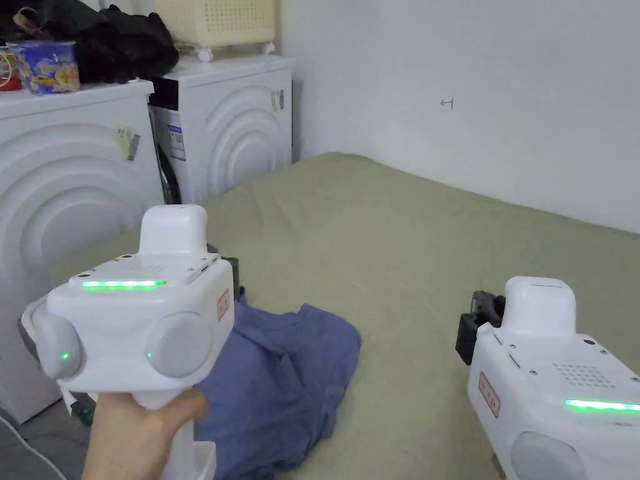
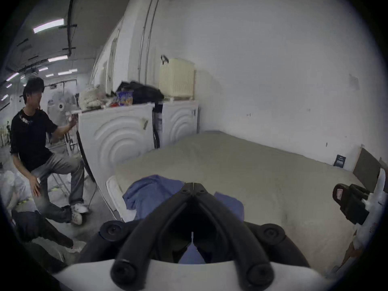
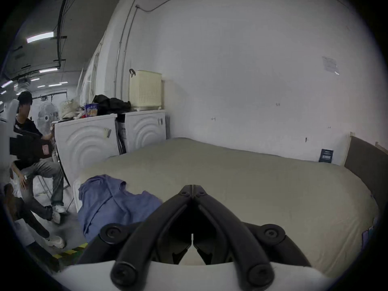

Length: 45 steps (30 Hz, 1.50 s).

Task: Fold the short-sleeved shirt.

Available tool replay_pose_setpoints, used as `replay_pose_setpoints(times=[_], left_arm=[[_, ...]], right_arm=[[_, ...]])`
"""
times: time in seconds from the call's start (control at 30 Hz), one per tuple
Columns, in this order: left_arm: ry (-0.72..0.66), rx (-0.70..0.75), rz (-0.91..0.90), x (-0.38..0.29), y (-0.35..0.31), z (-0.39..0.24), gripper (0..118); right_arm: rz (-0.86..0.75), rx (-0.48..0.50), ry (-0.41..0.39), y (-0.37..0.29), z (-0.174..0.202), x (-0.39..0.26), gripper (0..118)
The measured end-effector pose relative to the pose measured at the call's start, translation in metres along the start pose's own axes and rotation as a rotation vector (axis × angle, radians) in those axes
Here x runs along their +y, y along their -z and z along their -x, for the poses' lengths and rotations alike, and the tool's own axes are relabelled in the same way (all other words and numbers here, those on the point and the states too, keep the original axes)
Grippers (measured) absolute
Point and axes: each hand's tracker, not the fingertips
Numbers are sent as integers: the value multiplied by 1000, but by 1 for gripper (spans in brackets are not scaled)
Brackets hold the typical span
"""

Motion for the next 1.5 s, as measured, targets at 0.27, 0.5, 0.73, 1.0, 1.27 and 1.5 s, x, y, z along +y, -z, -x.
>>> replay_pose_setpoints(times=[0.27, 0.5, 0.73, 1.0, 1.27, 1.5], left_arm=[[17, -34, 487, -53, 163, -9, 2], [61, 10, 698, -104, 222, -13, 97], [-3, 20, 652, -99, 240, -10, 92], [-17, 18, 682, -107, 251, -20, 0], [28, 79, 694, -105, 248, -23, 0], [-44, -73, 612, -56, 222, -30, 0]], right_arm=[[94, -4, -4, 19, -8, -26, 0], [193, -27, -17, 43, -17, -46, 0], [226, -22, -16, 55, -23, -54, 0], [263, -23, -41, 55, -27, -64, 0], [285, -39, -14, 48, -37, -72, 0], [274, -77, 52, 39, -62, -70, 0]])
